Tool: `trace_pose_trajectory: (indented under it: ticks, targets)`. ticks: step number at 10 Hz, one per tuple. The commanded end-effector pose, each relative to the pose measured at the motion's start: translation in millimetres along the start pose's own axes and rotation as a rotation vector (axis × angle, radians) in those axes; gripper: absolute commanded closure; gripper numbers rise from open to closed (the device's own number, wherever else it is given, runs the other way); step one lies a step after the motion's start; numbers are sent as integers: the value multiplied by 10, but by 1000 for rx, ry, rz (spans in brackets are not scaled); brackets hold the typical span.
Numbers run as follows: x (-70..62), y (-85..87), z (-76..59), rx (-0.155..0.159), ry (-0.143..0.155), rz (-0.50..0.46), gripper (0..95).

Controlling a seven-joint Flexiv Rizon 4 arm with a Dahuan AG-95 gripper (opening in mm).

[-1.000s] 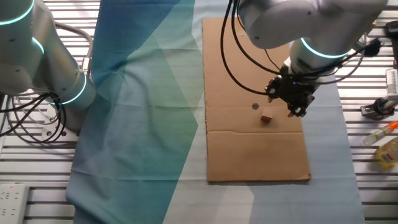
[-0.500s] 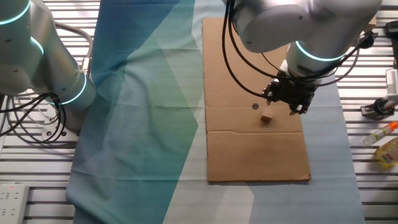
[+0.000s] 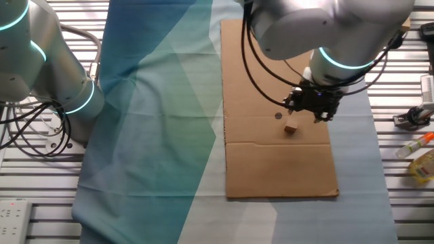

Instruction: Hold a small block with the gripper and sweep it from left to right on the table

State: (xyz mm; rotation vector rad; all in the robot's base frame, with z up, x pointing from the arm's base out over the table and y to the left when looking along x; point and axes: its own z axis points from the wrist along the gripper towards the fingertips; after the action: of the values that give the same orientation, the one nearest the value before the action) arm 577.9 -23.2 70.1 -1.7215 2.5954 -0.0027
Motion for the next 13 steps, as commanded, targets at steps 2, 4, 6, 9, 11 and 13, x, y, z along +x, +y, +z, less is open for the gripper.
trace_pose_trajectory:
  ticks: [2, 4, 6, 9, 11, 13]
  targets:
    - [1, 52, 58, 5, 2, 7, 380]
    - [2, 90, 125, 6, -1, 12, 380]
    - [10, 85, 198, 5, -8, 13, 380]
    - [19, 78, 301, 4, -14, 11, 380]
    - [21, 77, 339, 5, -15, 11, 380]
    - [23, 78, 353, 6, -17, 12, 380]
